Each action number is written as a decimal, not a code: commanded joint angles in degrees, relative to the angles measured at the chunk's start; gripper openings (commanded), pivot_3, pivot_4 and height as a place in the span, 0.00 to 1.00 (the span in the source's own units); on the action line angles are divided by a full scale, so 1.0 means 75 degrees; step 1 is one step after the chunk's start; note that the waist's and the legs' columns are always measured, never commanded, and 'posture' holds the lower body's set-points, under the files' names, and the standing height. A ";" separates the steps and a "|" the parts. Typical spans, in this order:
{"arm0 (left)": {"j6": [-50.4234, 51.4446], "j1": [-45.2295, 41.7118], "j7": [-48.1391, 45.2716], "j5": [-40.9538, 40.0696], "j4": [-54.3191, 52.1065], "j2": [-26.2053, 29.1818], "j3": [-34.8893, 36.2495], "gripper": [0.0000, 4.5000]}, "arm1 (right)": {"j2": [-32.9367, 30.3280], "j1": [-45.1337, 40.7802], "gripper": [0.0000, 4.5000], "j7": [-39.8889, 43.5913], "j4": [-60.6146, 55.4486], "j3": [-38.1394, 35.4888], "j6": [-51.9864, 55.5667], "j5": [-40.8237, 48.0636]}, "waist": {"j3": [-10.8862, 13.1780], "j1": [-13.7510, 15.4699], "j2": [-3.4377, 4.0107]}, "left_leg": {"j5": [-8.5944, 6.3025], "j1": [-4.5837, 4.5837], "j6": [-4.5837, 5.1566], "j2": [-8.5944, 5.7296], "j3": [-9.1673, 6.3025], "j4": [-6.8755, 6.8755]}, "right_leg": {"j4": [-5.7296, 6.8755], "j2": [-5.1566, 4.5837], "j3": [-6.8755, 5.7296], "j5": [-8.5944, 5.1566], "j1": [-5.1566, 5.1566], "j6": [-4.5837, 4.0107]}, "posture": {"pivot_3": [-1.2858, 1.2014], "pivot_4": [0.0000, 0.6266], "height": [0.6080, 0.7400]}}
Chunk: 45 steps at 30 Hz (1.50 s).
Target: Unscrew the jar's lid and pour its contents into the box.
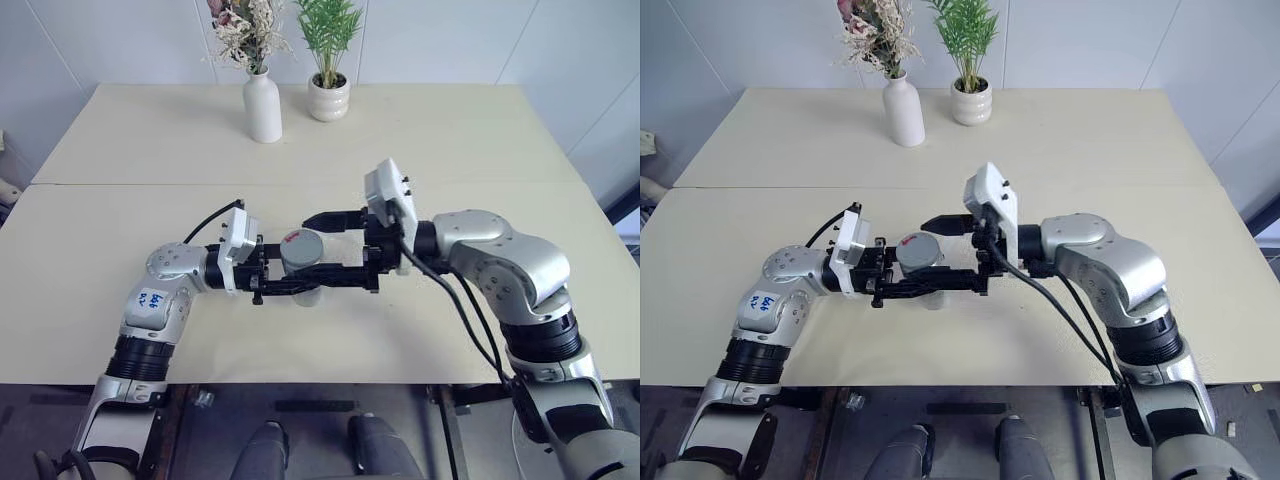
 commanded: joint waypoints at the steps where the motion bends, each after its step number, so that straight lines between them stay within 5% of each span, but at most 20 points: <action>1: -0.0071 -0.0012 -0.0020 -0.0097 -0.0272 -0.0011 0.0030 0.47 | 0.0233 -0.0279 1.00 -0.0001 0.0145 0.0093 -0.0336 -0.0181 | 0.0000 0.0004 0.0000 | 0.0000 0.0000 0.0000 0.0000 0.0000 0.0000 | 0.0000 0.0000 0.0000 0.0000 0.0000 0.0000 | 0.52 0.24 1.00; 12: -0.0055 0.0062 -0.0001 -0.0102 -0.0365 0.0024 0.0050 0.47 | 0.0583 -0.0487 1.00 0.0145 0.0733 0.0113 -0.0681 -0.0441 | 0.0000 -0.0002 0.0000 | 0.0000 -0.0001 0.0000 0.0000 -0.0002 -0.0001 | 0.0000 -0.0001 -0.0002 0.0000 -0.0001 0.0000 | 0.52 0.24 1.00; 45: -0.0058 -0.0002 0.0009 -0.0101 -0.0311 0.0028 0.0055 0.47 | -0.0107 -0.0166 1.00 0.0392 0.0348 -0.0405 -0.0336 0.0018 | 0.0000 -0.0003 0.0000 | 0.0000 -0.0001 0.0000 0.0000 -0.0001 -0.0001 | -0.0001 -0.0001 -0.0001 0.0000 -0.0001 0.0000 | 0.52 0.24 1.00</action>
